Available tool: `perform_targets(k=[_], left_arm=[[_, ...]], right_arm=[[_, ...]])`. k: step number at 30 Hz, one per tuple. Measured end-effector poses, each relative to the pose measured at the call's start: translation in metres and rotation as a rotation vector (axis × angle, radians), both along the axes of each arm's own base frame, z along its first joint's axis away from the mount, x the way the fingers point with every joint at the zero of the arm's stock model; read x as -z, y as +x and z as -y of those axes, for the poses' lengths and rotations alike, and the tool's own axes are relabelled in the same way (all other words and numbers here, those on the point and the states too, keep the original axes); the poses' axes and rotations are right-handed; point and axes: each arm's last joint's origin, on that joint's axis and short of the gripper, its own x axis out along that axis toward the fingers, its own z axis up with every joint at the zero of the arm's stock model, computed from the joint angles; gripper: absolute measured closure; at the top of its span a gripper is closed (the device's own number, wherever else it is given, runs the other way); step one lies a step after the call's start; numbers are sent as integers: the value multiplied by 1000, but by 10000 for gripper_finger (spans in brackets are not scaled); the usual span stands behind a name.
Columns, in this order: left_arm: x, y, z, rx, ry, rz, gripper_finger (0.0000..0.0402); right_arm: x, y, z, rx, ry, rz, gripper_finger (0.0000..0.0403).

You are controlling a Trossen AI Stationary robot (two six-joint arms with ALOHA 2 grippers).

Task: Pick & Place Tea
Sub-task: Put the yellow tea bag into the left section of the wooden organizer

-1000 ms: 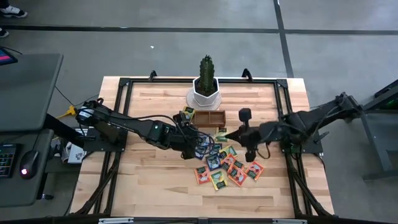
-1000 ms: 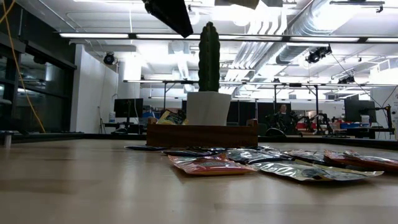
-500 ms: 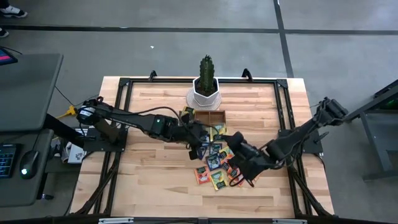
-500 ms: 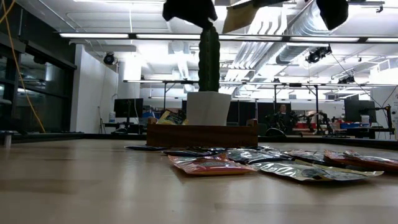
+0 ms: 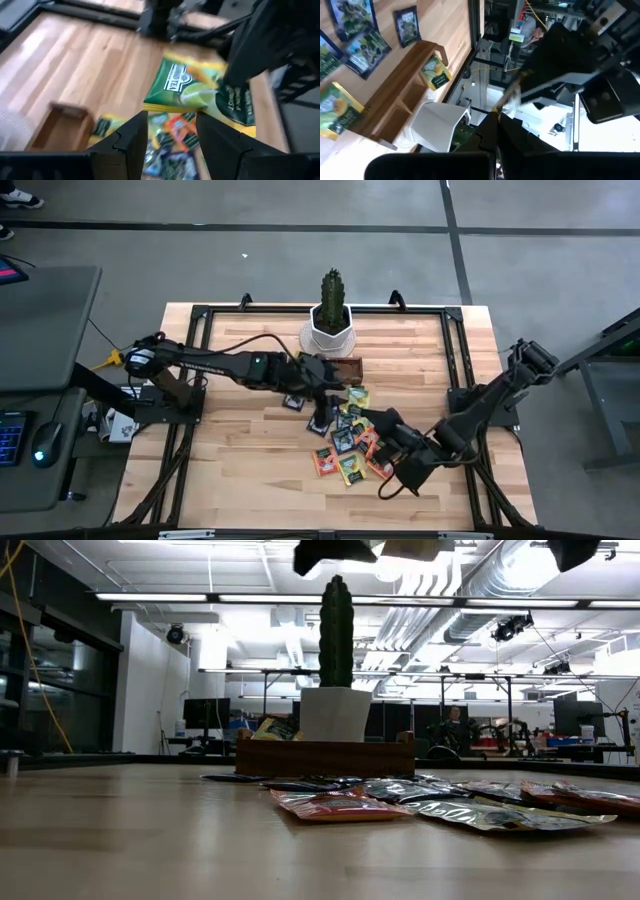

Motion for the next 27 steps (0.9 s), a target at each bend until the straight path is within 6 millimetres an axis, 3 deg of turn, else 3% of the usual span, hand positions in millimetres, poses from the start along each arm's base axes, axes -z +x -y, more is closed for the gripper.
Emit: perform_targets(k=[9,21,27], left_arm=[[-6,4,-1,169,-96,64,236],[-7,4,-3,238,-155,67,236],[-19,9,-12,275,-193,190,236]], right_arm=[[-1,-5,-6,15,-35,29,403],[-1,-8,-8,15,-20,48,403],[-1,-8,-9,9,-14,45,403]])
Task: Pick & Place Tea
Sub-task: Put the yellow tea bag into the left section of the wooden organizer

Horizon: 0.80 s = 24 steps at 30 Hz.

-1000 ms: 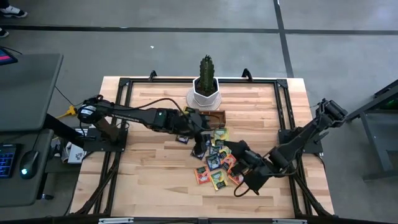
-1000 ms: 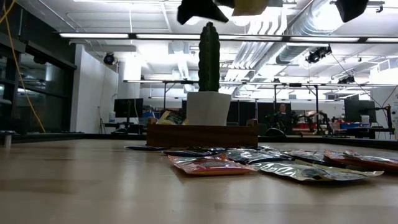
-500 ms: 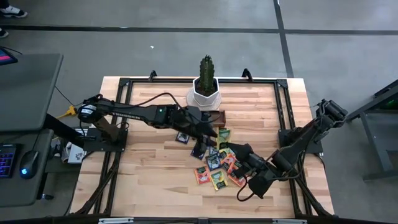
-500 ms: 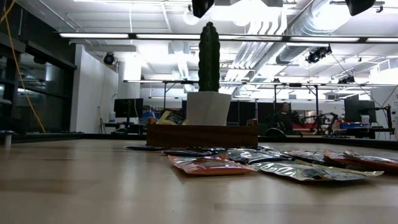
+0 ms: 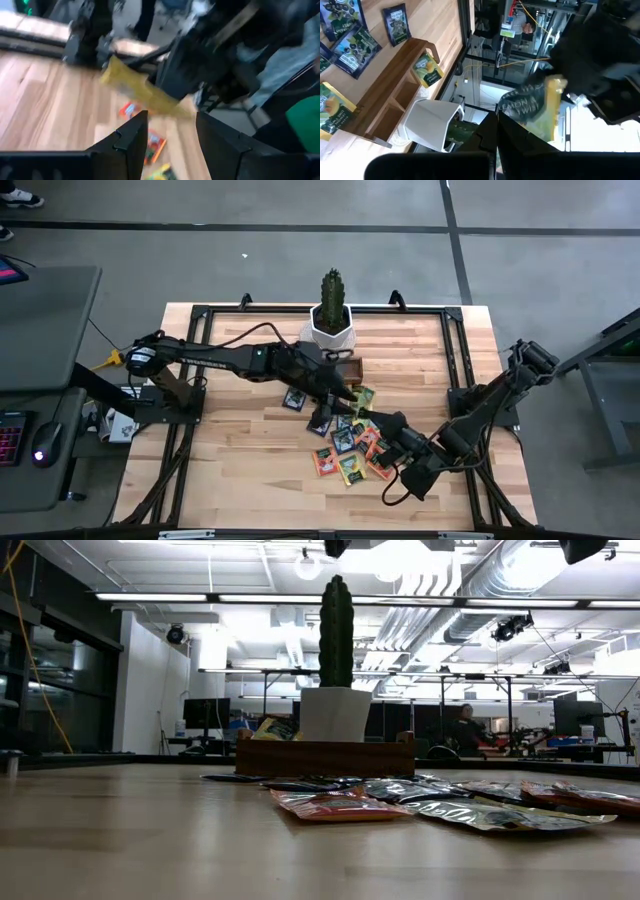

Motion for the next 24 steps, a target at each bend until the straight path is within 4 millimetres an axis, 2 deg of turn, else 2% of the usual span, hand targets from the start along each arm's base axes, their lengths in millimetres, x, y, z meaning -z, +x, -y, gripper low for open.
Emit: perform_targets(k=[11,24], left_arm=[[-4,1,-2,31,-60,25,236],[-2,1,-4,-72,-99,-19,236]], right_arm=[[0,0,-1,-18,38,0,403],[2,1,-2,-59,76,-28,403]])
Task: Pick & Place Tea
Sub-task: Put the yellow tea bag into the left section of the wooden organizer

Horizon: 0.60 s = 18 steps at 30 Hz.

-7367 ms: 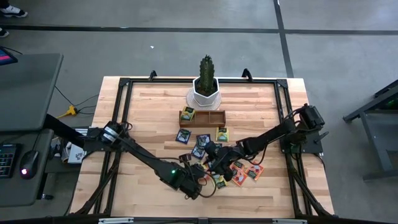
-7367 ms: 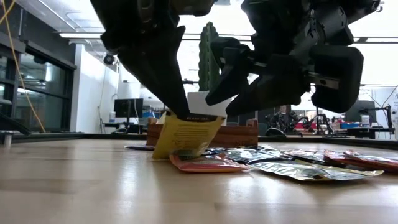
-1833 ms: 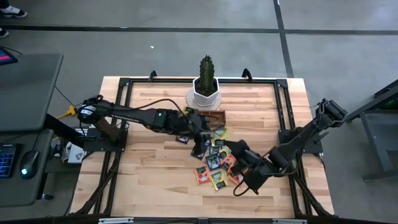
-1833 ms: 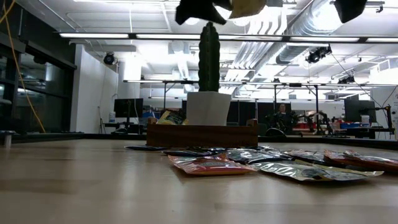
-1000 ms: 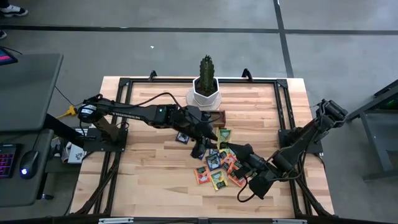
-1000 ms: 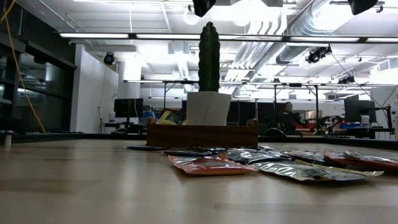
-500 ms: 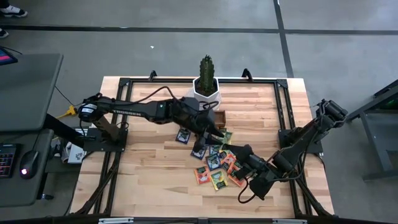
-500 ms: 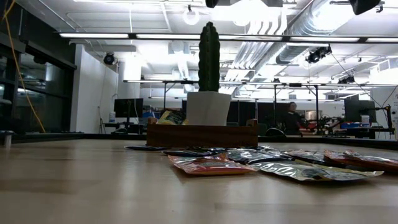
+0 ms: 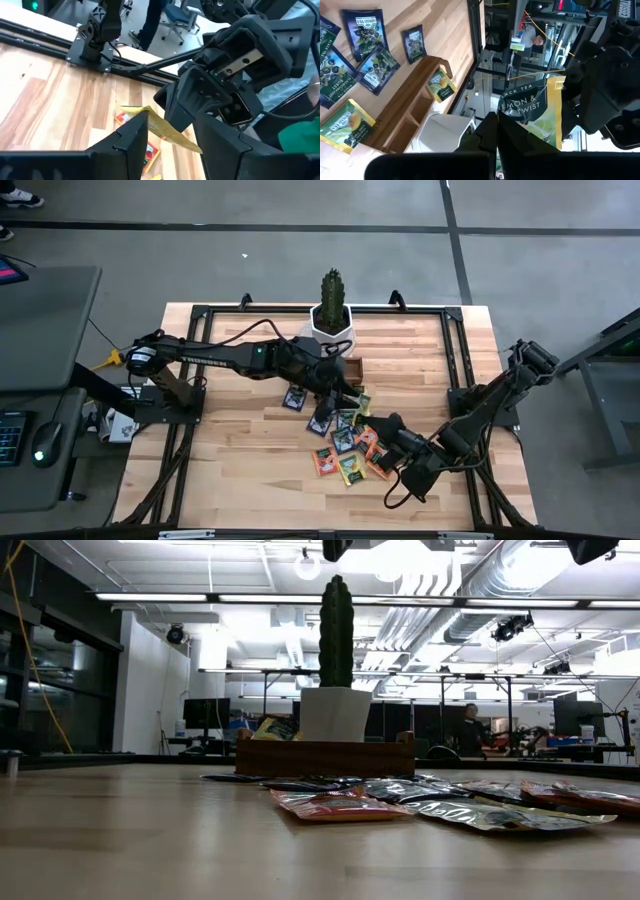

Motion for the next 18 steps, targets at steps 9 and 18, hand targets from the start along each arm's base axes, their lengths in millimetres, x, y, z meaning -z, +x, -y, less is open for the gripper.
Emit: perform_targets(k=[9,18], left_arm=[[7,-1,0,-38,-65,-89,236],[21,10,-1,-81,-91,-128,236]], right_arm=[[0,2,2,0,13,-7,403],[1,6,7,14,34,-6,403]])
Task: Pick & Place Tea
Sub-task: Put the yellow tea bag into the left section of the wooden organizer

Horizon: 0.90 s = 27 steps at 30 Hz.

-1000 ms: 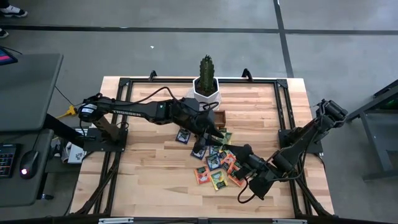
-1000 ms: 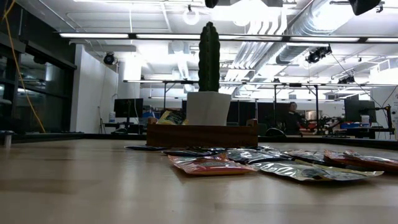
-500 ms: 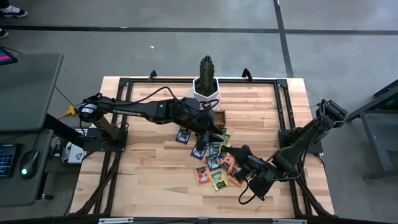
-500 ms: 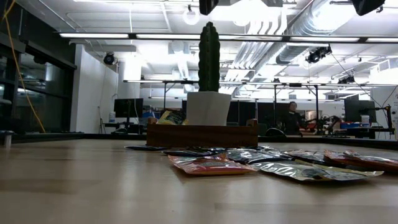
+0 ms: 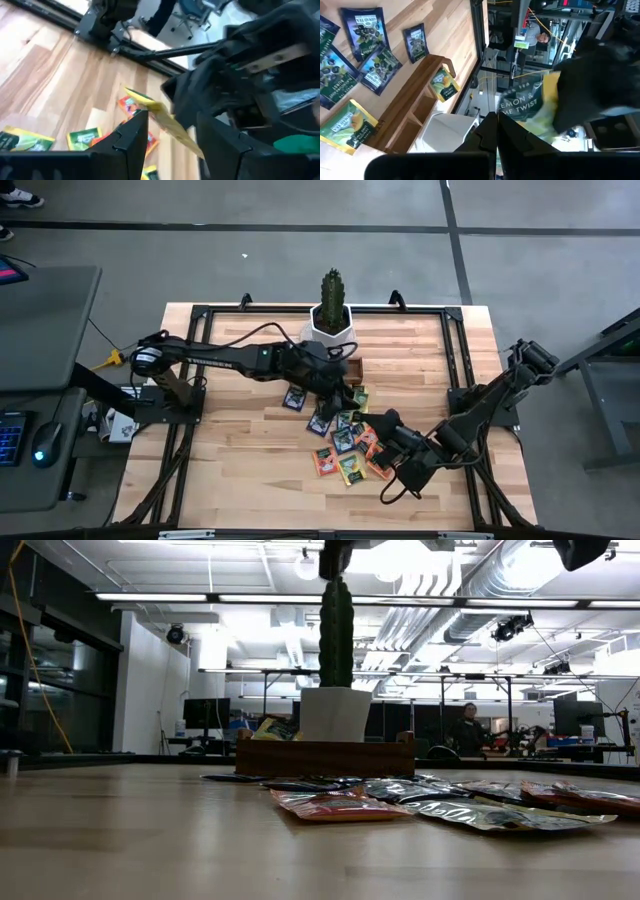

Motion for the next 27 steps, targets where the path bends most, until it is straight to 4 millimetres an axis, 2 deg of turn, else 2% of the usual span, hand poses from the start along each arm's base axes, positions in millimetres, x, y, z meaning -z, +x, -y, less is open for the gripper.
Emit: perform_targets(k=[2,6,9,14,27], left_arm=[[5,1,-1,-20,9,-27,236],[2,-1,-1,-39,22,-16,254],[4,-1,-1,-32,44,-32,294],[4,-1,-1,-9,89,-18,386],[8,-3,-1,29,191,-36,399]], right_arm=[[0,0,0,-1,1,0,403],[0,0,0,1,4,3,403],[0,0,0,-2,15,4,403],[0,0,0,-5,24,4,403],[0,0,-1,13,135,54,402]])
